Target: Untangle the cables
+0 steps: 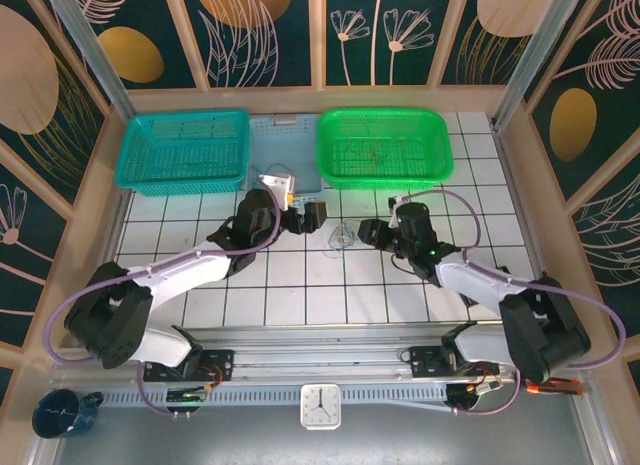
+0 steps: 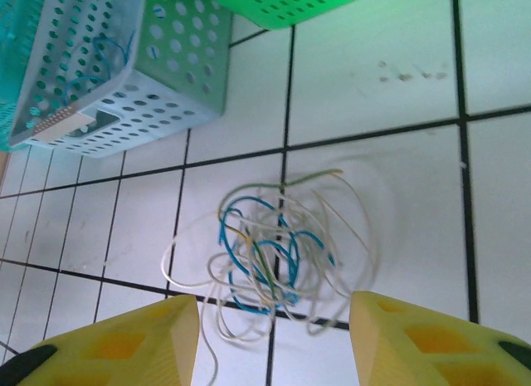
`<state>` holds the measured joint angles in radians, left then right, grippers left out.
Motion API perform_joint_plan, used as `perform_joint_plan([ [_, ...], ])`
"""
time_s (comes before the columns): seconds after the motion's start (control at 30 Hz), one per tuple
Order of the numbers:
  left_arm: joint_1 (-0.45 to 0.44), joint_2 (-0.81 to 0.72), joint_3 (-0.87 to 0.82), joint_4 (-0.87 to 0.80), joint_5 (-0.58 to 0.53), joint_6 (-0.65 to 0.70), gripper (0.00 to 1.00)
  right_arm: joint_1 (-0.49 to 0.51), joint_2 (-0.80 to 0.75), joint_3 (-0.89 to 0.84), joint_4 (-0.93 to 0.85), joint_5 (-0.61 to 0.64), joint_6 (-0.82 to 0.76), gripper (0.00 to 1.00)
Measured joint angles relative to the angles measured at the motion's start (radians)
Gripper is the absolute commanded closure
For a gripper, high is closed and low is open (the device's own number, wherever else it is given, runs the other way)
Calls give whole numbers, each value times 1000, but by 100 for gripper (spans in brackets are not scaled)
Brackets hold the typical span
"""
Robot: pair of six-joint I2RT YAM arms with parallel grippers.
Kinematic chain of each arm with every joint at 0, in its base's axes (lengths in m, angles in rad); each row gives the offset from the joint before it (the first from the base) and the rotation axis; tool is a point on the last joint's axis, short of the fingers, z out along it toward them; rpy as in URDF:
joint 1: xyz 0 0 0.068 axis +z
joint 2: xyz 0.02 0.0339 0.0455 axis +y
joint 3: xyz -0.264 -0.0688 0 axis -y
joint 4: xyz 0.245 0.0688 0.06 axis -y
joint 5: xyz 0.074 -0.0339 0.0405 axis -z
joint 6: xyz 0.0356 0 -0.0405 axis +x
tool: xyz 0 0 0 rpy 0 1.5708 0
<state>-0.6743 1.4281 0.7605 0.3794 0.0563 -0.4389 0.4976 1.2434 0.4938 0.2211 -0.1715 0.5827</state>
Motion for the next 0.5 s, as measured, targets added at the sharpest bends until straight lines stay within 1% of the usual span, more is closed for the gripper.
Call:
perform_joint_plan([
  [0.13, 0, 56, 49, -59, 53, 35, 1, 0, -40, -34, -1, 23, 19, 49],
  [0.33, -1, 138, 77, -131, 71, 57, 2, 0, -43, -35, 8, 34, 29, 48],
  [0.5, -4, 211, 104, -162, 83, 60, 11, 2, -35, -35, 29, 33, 30, 48],
])
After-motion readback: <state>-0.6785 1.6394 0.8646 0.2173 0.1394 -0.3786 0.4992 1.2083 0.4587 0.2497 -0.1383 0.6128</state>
